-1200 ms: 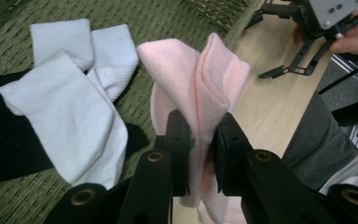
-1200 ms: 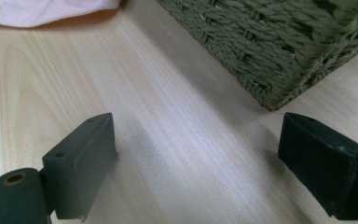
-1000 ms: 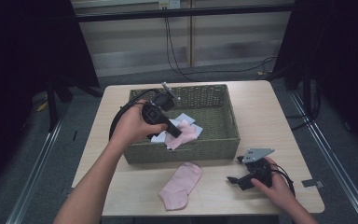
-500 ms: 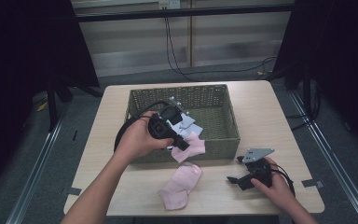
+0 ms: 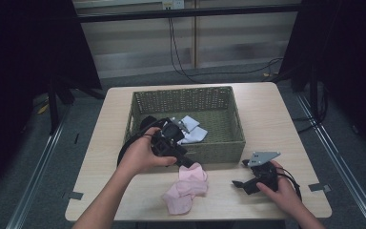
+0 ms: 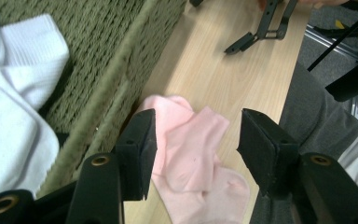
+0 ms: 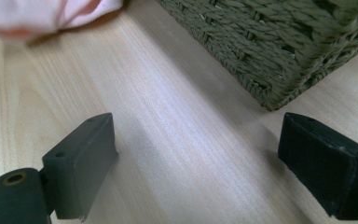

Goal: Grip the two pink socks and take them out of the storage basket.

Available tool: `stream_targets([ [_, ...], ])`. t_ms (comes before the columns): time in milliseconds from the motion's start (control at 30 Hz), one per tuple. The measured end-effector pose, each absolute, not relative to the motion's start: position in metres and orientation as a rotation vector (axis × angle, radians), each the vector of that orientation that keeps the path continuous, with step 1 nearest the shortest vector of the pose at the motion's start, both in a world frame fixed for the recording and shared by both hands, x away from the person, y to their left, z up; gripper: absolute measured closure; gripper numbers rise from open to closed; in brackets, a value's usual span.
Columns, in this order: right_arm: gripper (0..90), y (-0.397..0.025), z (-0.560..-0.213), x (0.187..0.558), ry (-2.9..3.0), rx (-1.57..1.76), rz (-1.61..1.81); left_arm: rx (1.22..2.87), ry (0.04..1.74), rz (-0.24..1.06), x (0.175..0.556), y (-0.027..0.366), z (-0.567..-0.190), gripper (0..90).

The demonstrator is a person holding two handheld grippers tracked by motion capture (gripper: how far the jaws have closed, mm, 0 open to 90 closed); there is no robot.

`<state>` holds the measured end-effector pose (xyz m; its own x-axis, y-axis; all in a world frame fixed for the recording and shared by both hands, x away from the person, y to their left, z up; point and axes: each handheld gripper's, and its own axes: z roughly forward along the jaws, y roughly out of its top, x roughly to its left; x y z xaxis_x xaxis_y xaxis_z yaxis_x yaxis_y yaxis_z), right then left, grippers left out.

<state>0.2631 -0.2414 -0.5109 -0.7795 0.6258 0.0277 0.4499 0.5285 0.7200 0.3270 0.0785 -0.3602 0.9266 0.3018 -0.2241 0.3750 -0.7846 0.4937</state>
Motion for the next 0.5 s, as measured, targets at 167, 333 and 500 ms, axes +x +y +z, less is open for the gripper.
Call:
stream_targets([
  [167,10.6,-0.241,-0.511,0.263,2.534,0.908,1.092,2.537,0.511,-0.176,0.324,0.091,-0.377,44.6],
  [333,10.6,-0.241,-0.511,0.263,2.534,0.908,1.092,2.515,0.523,-0.174,0.322,0.103,-0.394,44.0],
  [500,10.6,-0.241,-0.511,0.263,2.534,0.908,1.093,2.495,0.534,-0.169,0.319,0.111,-0.403,42.0],
])
